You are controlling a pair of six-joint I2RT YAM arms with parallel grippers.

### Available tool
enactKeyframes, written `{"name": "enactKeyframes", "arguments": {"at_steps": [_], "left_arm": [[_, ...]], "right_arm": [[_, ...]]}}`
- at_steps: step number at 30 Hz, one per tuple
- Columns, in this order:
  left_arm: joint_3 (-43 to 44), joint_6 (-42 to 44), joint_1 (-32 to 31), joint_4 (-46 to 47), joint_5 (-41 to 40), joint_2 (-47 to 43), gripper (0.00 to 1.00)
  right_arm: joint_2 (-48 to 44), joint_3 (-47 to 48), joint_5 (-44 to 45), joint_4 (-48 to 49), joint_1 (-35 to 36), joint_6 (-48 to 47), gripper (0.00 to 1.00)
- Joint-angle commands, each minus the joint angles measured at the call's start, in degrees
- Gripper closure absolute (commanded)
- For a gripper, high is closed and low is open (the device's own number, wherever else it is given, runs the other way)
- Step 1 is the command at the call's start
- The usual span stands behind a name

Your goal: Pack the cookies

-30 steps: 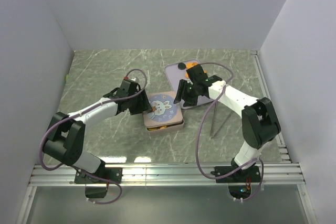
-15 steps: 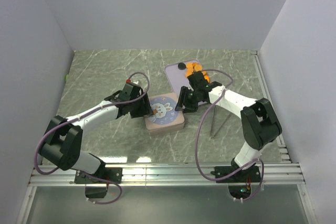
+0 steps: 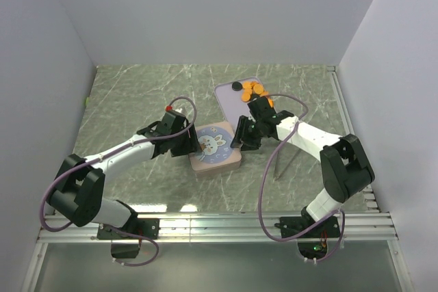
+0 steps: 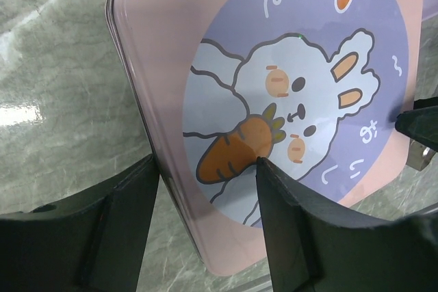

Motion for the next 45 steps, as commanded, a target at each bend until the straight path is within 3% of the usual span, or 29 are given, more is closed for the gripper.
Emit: {"name": "enactKeyframes", "arguments": {"at_steps": [1,16,21,28,35,39,45], "left_arm": [[-0.53,-0.83,-0.69,0.04,-0.35,-1.56,0.36],[-3.08,-0.39,-2.09,1.54,-0.61,-2.44,0.39],[-1.85,-0.04,-2.97,0.92,-0.87,-1.39,0.39],[0.61,0.75,-4.46,-1.18,-2.45,0.98,0.39],[1.23,0.75,-5.08,-1.89,-2.72,1.25,0.40],[0.61,0.49,-5.08,-1.54,-2.37,0.81,0.40],[0.08,0.22,-5.17,-1.36,-2.28,0.64,0.40]], "right_arm": [[-2.29,-0.55,0.34,1.13,-0.19,0.36,0.47],[-10.36,7.09,14.93,-10.13,-0.27,-1.49,0.48],[-14.68,5.78,-1.18,1.88,-0.19,-1.76,0.53],[-12.23,0.61,-20.21,16.14,-0.10,4.12,0.76],[-9.59,-13.71,-25.49,31.15,-1.41,8.70,0.90],[-2.15,-24.69,-29.80,41.62,-4.39,12.04,0.94],[3.77,-27.80,-32.35,47.53,-5.63,13.36,0.99]]}}
